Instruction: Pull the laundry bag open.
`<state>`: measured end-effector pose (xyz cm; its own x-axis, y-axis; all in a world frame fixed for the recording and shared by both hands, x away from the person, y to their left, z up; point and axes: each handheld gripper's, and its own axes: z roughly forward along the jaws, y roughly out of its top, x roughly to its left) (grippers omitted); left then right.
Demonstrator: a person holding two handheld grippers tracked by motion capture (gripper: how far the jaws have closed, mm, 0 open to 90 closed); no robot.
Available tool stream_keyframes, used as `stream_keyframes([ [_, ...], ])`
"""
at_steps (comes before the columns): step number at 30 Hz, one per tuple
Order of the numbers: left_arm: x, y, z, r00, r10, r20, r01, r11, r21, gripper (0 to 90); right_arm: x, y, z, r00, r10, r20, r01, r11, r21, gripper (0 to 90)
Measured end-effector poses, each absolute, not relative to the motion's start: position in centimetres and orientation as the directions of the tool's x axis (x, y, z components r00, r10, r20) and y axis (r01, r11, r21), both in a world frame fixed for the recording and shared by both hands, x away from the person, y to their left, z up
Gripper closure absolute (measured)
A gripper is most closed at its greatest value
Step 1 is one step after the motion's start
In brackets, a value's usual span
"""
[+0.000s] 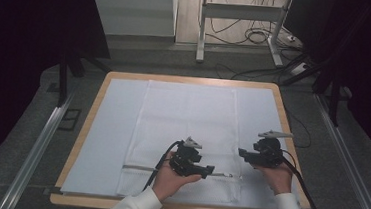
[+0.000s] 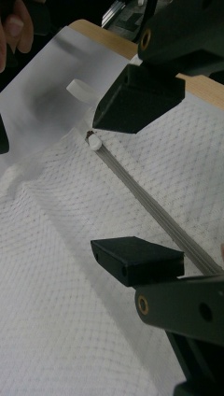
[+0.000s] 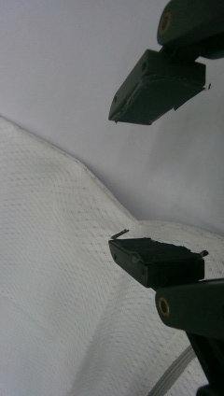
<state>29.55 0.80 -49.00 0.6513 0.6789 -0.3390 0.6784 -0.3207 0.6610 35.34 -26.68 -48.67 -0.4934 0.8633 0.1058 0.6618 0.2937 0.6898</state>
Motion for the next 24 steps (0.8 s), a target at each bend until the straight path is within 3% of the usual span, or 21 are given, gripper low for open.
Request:
stream_keyframes([
  [24,29.5,-2.5,-49.4,0.685,0.634,-0.358,0.676,-0.372,0.636,37.6,35.5,-26.7,-48.8,-0.487,0.867,0.108,0.671,0.293,0.681,29.4],
])
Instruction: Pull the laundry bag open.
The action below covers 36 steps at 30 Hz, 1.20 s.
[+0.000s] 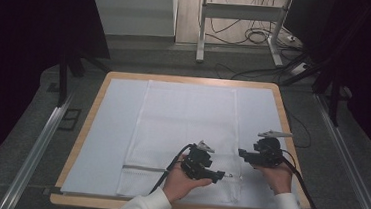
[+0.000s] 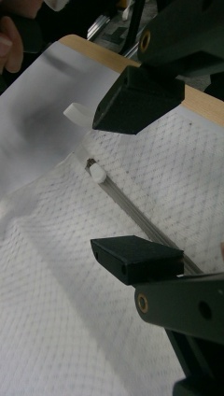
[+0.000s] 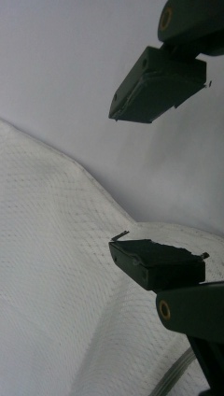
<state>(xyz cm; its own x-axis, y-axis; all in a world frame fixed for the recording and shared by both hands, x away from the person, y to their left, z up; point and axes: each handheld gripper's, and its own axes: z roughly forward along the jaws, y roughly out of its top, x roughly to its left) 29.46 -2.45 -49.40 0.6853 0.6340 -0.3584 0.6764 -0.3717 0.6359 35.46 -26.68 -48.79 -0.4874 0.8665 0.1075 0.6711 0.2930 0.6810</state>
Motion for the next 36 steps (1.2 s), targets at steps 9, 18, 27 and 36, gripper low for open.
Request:
stream_keyframes([
  [9,29.7,-3.3,-49.7,0.684,0.629,-0.369,0.685,-0.381,0.622,38.3,35.5,-26.7,-48.9,-0.484,0.868,0.111,0.675,0.29,0.678,29.2],
  [18,29.9,-4.5,-50.2,0.692,0.609,-0.388,0.691,-0.404,0.599,38.3,35.5,-26.7,-48.9,-0.484,0.868,0.108,0.675,0.293,0.677,28.7],
  [27,30.5,-5.5,-50.9,0.678,0.601,-0.424,0.716,-0.407,0.567,41.4,35.5,-26.7,-49.0,-0.485,0.869,0.101,0.678,0.301,0.671,28.2],
  [36,30.7,-5.8,-51.2,0.665,0.588,-0.46,0.733,-0.399,0.551,45.2,35.6,-26.8,-49.0,-0.481,0.872,0.084,0.677,0.31,0.667,28.2],
])
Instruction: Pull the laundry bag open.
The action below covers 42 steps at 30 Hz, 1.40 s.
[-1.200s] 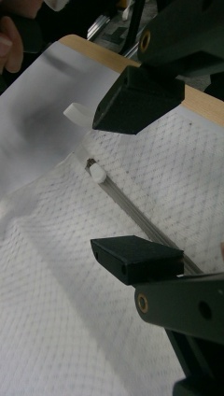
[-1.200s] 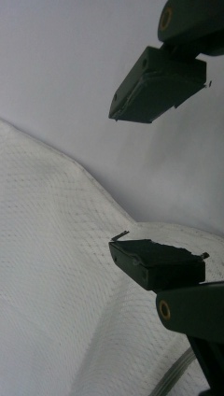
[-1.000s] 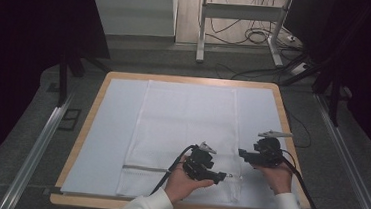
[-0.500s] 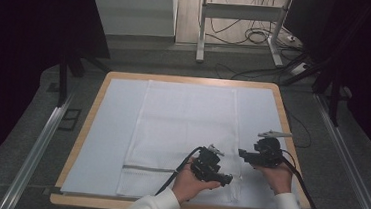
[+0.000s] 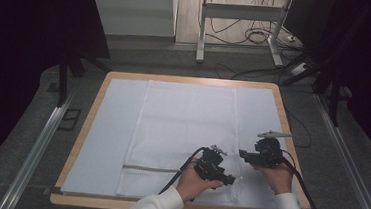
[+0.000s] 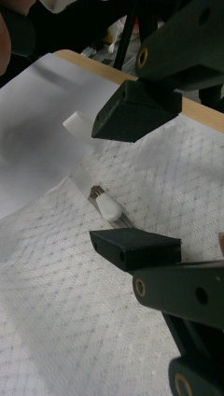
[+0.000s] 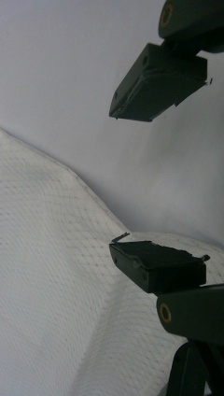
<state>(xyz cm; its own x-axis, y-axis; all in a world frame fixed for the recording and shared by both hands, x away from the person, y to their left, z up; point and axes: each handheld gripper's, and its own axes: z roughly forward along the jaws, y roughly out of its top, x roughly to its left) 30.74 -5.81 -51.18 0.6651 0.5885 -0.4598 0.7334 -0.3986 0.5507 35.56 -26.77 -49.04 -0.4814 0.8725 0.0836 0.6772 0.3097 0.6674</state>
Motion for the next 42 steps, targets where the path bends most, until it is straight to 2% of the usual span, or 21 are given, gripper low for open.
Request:
stream_keyframes([
  [8,30.8,-6.0,-51.6,0.659,0.58,-0.479,0.744,-0.404,0.533,48.9,35.5,-26.8,-49.0,-0.481,0.873,0.08,0.676,0.311,0.668,28.2],
  [16,31.3,-6.1,-52.0,0.641,0.588,-0.494,0.761,-0.398,0.512,61.9,35.5,-26.8,-49.0,-0.481,0.874,0.07,0.675,0.318,0.665,28.2],
  [24,31.5,-6.3,-52.2,0.642,0.586,-0.495,0.761,-0.403,0.508,71.0,35.5,-26.8,-49.1,-0.48,0.875,0.062,0.676,0.324,0.662,27.9],
  [42,31.6,-6.5,-52.4,0.649,0.592,-0.477,0.752,-0.408,0.518,84.0,35.5,-26.9,-49.0,-0.479,0.876,0.056,0.674,0.326,0.663,27.8],
])
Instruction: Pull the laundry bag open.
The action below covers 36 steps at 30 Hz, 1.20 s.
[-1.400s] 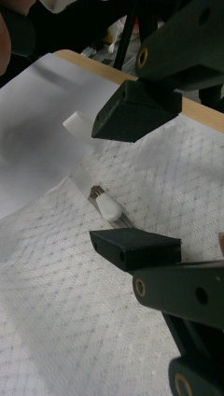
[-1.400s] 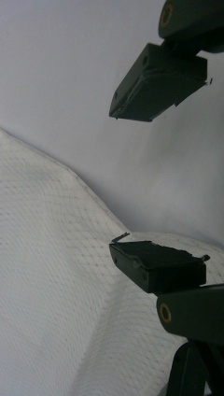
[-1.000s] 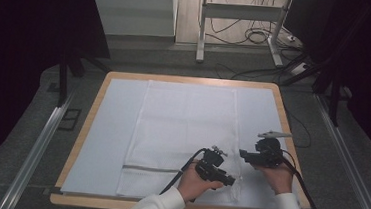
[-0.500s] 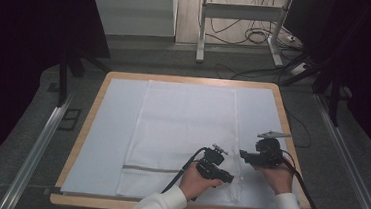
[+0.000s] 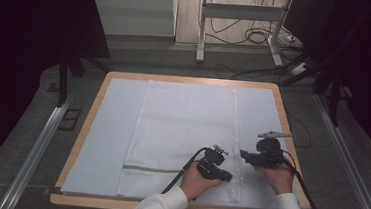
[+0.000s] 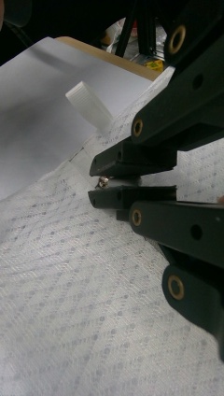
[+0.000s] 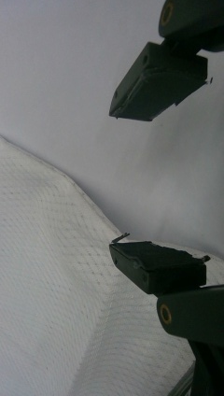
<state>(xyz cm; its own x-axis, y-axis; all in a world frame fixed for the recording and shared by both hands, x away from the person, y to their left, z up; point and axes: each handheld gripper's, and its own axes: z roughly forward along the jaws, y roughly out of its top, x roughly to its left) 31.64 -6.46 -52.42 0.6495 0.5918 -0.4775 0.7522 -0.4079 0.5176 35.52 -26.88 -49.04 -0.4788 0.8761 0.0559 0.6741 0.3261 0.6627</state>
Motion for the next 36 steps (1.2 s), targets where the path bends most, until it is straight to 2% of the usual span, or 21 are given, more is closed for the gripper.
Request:
stream_keyframes([
  [11,31.5,-6.3,-52.1,0.665,0.579,-0.471,0.737,-0.41,0.537,86.5,35.5,-27.0,-49.1,-0.478,0.876,0.057,0.678,0.327,0.659,27.8],
  [16,31.2,-6.1,-51.3,0.696,0.582,-0.421,0.702,-0.425,0.572,86.6,35.3,-27.2,-49.0,-0.485,0.872,0.069,0.678,0.326,0.659,27.5],
  [24,31.0,-5.7,-50.6,0.703,0.58,-0.412,0.689,-0.414,0.595,86.6,35.1,-27.4,-48.8,-0.484,0.871,0.084,0.68,0.314,0.663,27.4],
  [33,31.0,-4.7,-49.9,0.699,0.576,-0.423,0.69,-0.387,0.612,86.7,34.5,-28.1,-48.3,-0.471,0.864,0.179,0.707,0.249,0.661,27.3],
  [36,31.0,-4.5,-49.6,0.7,0.575,-0.423,0.687,-0.383,0.617,86.7,34.2,-28.5,-47.8,-0.457,0.851,0.259,0.723,0.186,0.666,27.0],
])
